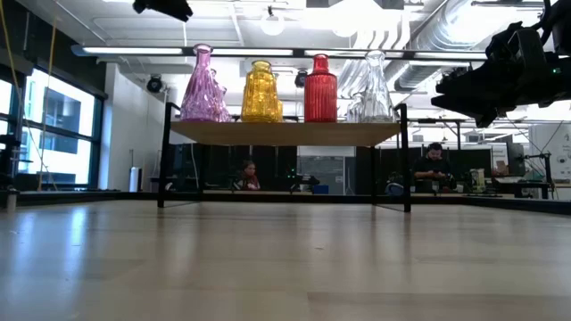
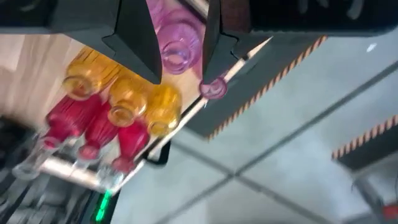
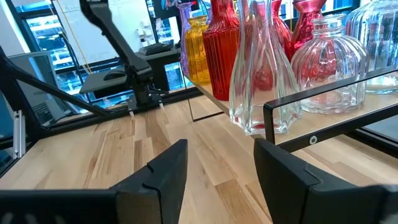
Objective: Sort vases onto shelf
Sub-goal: Return to Home Position
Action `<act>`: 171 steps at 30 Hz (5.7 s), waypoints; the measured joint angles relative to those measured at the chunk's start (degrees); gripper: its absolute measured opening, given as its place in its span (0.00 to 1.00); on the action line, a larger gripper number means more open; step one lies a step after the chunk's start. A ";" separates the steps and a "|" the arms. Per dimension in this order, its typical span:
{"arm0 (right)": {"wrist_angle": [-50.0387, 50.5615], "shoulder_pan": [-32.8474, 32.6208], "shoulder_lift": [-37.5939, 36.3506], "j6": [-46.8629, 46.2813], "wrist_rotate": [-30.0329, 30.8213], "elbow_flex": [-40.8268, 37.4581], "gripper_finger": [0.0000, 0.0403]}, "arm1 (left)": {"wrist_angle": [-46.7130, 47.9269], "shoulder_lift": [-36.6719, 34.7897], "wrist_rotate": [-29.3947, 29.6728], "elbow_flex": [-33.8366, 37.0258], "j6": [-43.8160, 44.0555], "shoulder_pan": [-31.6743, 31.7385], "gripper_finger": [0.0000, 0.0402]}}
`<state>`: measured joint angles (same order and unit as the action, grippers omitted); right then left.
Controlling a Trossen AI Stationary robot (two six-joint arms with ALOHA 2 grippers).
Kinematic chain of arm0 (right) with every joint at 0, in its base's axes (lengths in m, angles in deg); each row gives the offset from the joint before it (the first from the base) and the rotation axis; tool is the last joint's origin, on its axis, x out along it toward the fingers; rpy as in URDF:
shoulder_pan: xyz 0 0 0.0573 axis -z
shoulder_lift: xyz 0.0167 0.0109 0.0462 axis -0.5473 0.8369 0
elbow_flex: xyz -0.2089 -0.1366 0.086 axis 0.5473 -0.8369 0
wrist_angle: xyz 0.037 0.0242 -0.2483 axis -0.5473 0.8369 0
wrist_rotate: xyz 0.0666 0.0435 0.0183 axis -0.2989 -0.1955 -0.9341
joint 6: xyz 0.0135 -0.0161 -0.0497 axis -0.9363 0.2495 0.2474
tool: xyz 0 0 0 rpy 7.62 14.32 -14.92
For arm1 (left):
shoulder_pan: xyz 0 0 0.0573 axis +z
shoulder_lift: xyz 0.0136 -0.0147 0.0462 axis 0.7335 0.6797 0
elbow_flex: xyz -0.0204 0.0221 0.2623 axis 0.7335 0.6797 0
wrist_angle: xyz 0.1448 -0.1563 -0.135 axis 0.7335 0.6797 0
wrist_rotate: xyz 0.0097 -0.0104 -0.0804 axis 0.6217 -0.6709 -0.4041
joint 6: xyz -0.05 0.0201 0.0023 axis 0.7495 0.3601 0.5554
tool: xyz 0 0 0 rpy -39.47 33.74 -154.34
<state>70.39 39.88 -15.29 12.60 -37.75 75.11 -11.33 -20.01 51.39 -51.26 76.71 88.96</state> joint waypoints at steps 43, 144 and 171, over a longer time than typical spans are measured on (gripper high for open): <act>0.01 0.01 0.00 0.00 0.00 0.00 0.42 | -69.02 -47.81 -13.85 78.35 8.83 0.00 0.27; 0.00 0.02 0.00 0.00 0.00 0.00 0.42 | -77.11 -47.24 -13.61 87.87 14.75 0.02 0.27; 0.02 0.02 0.00 0.00 0.00 0.00 0.42 | -77.11 -47.24 -13.61 87.87 14.75 0.02 0.27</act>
<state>70.41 39.90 -15.29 12.60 -37.75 75.11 -88.45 -67.25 37.78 36.61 91.46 88.98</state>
